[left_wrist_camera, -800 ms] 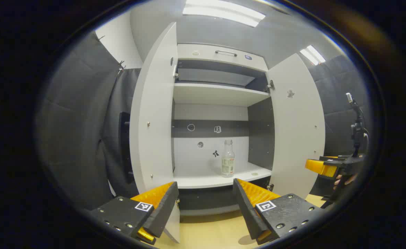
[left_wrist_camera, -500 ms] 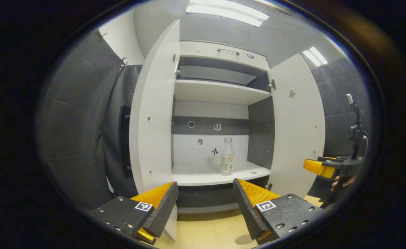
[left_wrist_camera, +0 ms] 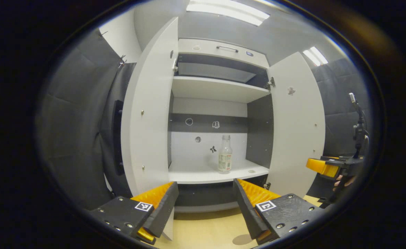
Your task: Grasp the bottle in the cabinet with the left hand and place it on the coaster, then close the right door with the right hand and the left door with the left hand.
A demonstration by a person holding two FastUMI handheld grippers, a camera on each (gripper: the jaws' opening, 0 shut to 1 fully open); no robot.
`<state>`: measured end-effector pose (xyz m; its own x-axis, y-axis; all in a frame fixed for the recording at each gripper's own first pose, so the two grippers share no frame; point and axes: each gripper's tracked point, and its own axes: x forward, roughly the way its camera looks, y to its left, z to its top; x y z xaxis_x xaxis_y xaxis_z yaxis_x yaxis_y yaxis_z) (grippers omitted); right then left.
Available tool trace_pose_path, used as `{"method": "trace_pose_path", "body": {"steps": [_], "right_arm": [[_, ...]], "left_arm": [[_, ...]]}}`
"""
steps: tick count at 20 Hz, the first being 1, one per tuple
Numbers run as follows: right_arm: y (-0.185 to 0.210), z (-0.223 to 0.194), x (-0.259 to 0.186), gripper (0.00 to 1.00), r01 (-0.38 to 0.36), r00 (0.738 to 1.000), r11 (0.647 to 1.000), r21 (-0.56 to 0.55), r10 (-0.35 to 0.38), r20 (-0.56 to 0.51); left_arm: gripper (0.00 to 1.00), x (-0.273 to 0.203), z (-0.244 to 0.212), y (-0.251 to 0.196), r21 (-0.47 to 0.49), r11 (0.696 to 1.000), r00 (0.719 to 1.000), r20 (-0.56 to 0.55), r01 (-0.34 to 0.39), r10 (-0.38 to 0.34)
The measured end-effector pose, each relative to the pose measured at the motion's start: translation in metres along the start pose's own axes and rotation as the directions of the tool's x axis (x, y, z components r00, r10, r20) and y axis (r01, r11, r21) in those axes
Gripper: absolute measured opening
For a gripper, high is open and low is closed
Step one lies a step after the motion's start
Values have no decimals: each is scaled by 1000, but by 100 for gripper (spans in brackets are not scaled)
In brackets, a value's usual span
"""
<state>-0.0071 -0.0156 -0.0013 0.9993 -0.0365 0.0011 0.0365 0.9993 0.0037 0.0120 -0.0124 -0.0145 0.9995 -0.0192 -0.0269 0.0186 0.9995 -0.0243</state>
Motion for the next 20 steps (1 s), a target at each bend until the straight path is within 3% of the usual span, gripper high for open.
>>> {"method": "trace_pose_path", "body": {"steps": [4,8,9,10,11,17,19,20], "right_arm": [[-9,-1,-5,98,25,1000,1000,-5,-25,0],[-18,-1,-12,98,49,999,999,-17,-50,-18],[-22,0,-15,98,60,998,998,-31,-61,-20],[-28,4,-18,98,77,997,996,-46,-78,-16],[-33,7,-21,98,94,995,994,-55,-95,-10],[-70,10,-40,98,209,978,976,-65,-210,-17],[-83,4,-50,98,247,968,967,-62,-249,-39],[-93,4,-53,98,273,961,960,-60,-275,-38]], "left_arm": [[96,9,-2,-6,-14,1000,1000,-10,8,-8],[92,20,0,-12,-45,999,999,-22,26,-27],[96,24,0,-14,-49,998,999,-29,34,-35],[96,27,2,-14,-49,998,998,-36,44,-46],[89,30,5,-15,-45,998,998,-42,51,-53],[96,65,32,-35,-27,993,993,8,116,-116],[92,82,38,-50,-38,987,988,18,155,-155],[96,92,42,-55,-37,986,986,27,165,-164]]}}
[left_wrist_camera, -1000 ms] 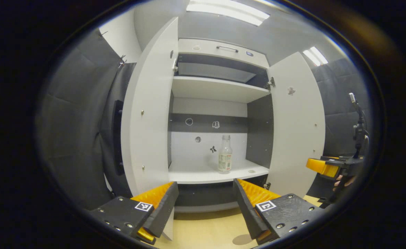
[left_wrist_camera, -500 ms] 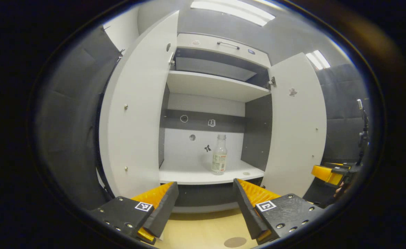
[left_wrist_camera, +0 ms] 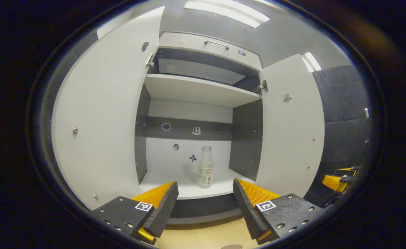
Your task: Grasp the bottle in the cabinet with the left hand and place it on the coaster, then close the right door with the right hand and the left door with the left hand.
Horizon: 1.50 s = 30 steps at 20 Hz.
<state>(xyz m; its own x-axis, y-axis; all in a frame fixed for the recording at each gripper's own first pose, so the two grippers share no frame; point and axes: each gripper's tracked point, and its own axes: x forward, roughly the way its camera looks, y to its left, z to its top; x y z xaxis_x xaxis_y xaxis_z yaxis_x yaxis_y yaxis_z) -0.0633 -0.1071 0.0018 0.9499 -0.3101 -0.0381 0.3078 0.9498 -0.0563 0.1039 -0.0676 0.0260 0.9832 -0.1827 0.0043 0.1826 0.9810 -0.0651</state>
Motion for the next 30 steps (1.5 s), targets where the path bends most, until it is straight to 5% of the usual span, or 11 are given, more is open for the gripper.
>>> {"method": "trace_pose_path", "body": {"steps": [9,23,25,26,30], "right_arm": [[-71,6,24,98,178,984,982,59,-179,22],[-120,11,81,98,263,964,961,90,-266,21],[-126,6,88,98,289,957,953,96,-291,10],[-130,4,91,98,302,953,947,109,-304,0],[-134,-5,93,98,315,949,938,146,-315,-27]], "left_arm": [[92,100,25,3,49,999,999,31,22,-24],[88,215,4,7,129,991,999,-31,17,-13],[96,230,-4,2,148,989,999,-43,24,-18],[88,238,-9,0,156,988,999,-50,24,-16],[96,263,-27,2,144,990,998,-70,14,-4]]}}
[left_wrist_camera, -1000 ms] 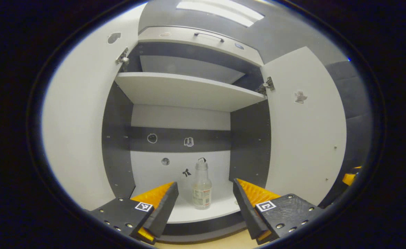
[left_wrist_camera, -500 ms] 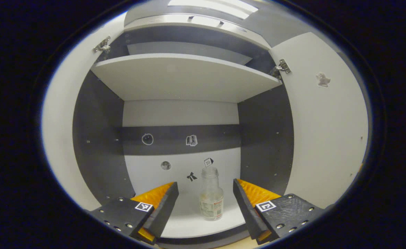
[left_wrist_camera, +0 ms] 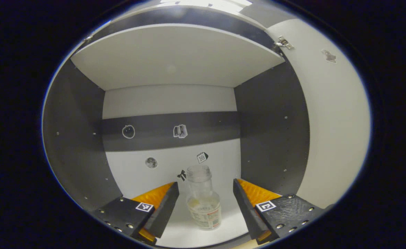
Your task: Grasp the bottle in the cabinet with the left hand and place it on the coaster, then close the right door with the right hand and the left door with the left hand.
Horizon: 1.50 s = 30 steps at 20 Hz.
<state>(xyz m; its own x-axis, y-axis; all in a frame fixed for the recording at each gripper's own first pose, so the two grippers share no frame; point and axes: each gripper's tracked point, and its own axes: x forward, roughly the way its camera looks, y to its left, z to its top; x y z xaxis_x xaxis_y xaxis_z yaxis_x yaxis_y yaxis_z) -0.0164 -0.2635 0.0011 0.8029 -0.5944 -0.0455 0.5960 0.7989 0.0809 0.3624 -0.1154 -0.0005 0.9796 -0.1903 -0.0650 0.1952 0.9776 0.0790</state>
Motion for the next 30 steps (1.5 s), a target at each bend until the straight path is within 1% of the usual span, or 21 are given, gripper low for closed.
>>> {"method": "trace_pose_path", "body": {"steps": [1,2,3,4,6,7,8,9,11,12,13,16,17,18,20,21,22,26,28,29,30], "right_arm": [[0,-1,1,98,1,1000,1000,-13,-1,-8],[2,-2,2,98,-1,1000,1000,-23,1,-16],[5,-4,3,98,-10,1000,999,-31,9,-22],[7,-6,6,98,-22,999,999,-41,21,-28],[3,-7,10,98,-16,999,997,-76,14,-29],[1,-5,13,98,-6,1000,996,-84,4,-21],[2,-3,20,98,-2,1000,997,-82,1,-19],[2,-3,23,98,-4,1000,997,-72,3,-22],[5,-6,29,98,-13,999,998,-55,10,-40],[6,-10,31,98,-15,999,998,-54,13,-49],[6,-10,34,98,-16,998,998,-56,13,-58],[3,-5,35,98,-8,999,999,-37,7,-52],[2,-3,33,98,-7,999,1000,-29,5,-46],[0,-3,32,98,-4,999,1000,-25,3,-42],[0,-4,34,98,2,999,1000,-21,-3,-42],[0,-4,34,98,1,999,1000,-15,-2,-43],[-1,-3,35,98,0,999,1000,-10,0,-44],[-7,6,34,98,17,1000,1000,-26,-18,-13],[-15,18,36,98,31,999,999,-20,-31,14],[-19,23,35,98,34,999,999,-14,-34,23],[-23,26,33,98,37,999,999,-8,-37,30]], "left_arm": [[90,5,-3,0,-5,1000,1000,-3,-1,1],[89,11,-5,1,-7,1000,1000,-1,-5,5],[90,15,-4,3,-8,1000,1000,4,-11,11],[95,21,-6,3,-14,1000,1000,5,-4,4],[85,27,-10,2,-21,1000,1000,-6,4,-5],[85,27,-10,3,-21,1000,1000,-2,-2,1],[75,29,-8,11,-17,999,999,9,-37,38],[59,38,-11,12,-25,999,999,10,-45,45],[34,36,-13,10,-36,999,999,5,-34,34],[35,34,-10,10,-37,999,999,5,-32,32],[51,32,-10,6,-42,999,1000,0,-17,17],[31,26,-10,4,-30,1000,1000,-13,-6,5],[42,22,-5,1,-26,1000,1000,-3,-3,3],[42,17,2,-3,-26,1000,1000,5,12,-12],[34,2,13,-3,-4,1000,1000,22,20,-19],[41,-6,18,-4,12,1000,999,27,23,-23],[41,-15,25,-5,19,999,999,35,28,-29],[26,-52,44,-15,-3,997,995,68,71,-71],[26,-72,48,-19,-22,995,992,81,94,-92],[34,-81,48,-20,-30,994,992,85,101,-98],[34,-90,47,-22,-39,993,990,89,109,-106]]}}
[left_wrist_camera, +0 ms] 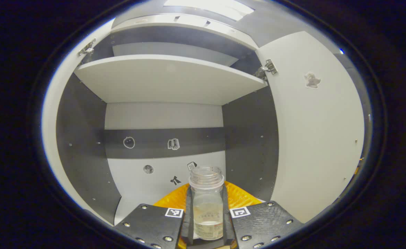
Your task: Grasp the bottle in the cabinet with the left hand and place it on the coaster, then close the right door with the right hand and the left door with the left hand.
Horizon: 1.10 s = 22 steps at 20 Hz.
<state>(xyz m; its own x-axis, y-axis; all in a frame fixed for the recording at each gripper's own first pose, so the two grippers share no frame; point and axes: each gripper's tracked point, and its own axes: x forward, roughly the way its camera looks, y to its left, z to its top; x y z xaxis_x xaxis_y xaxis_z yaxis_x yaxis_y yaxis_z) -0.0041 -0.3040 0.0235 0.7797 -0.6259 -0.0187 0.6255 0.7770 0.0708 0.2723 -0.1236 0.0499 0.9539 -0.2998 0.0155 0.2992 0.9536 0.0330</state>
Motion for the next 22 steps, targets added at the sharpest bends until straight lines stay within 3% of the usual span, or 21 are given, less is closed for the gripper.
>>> {"method": "trace_pose_path", "body": {"steps": [6,7,9,10,12,13,14,15,16,17,18,20,21,22], "right_arm": [[-6,12,-11,98,0,1000,1000,-9,0,20],[-4,13,-15,92,-4,1000,1000,-13,4,20],[-2,13,-22,92,-14,1000,1000,-28,14,22],[-2,13,-25,92,-18,1000,999,-35,19,23],[1,14,-32,92,-27,999,999,-33,28,24],[2,16,-35,92,-29,999,999,-27,30,26],[3,15,-38,92,-28,999,999,-20,29,27],[4,15,-41,92,-31,999,999,-14,31,24],[5,14,-45,92,-37,999,999,-9,37,18],[6,12,-47,92,-44,999,999,-1,44,6],[7,10,-50,92,-53,999,999,11,53,-10],[6,11,-55,92,-58,998,998,27,59,-23],[4,12,-59,92,-55,998,998,23,56,-19],[2,11,-63,92,-51,999,999,13,51,-18]], "left_arm": [[34,-49,-18,-10,-9,1000,1000,8,28,-28],[34,-57,-24,-10,-3,1000,999,6,31,-31],[34,-71,-39,-16,-6,999,999,3,51,-51],[39,-77,-48,-20,-16,998,998,0,67,-67],[34,-88,-66,-31,-40,994,995,-8,101,-101],[42,-96,-80,-36,-47,992,993,-13,115,-115],[42,-101,-91,-40,-57,991,992,-24,125,-126],[26,-106,-104,-43,-76,988,990,-33,137,-140],[42,-112,-114,-48,-99,984,988,-35,150,-154],[34,-117,-124,-54,-121,980,986,-35,159,-164],[42,-121,-133,-59,-139,976,984,-33,170,-176],[42,-130,-153,-70,-154,969,979,-40,191,-199],[26,-133,-165,-75,-153,969,977,-58,193,-203],[34,-137,-176,-78,-152,970,976,-74,190,-203]]}}
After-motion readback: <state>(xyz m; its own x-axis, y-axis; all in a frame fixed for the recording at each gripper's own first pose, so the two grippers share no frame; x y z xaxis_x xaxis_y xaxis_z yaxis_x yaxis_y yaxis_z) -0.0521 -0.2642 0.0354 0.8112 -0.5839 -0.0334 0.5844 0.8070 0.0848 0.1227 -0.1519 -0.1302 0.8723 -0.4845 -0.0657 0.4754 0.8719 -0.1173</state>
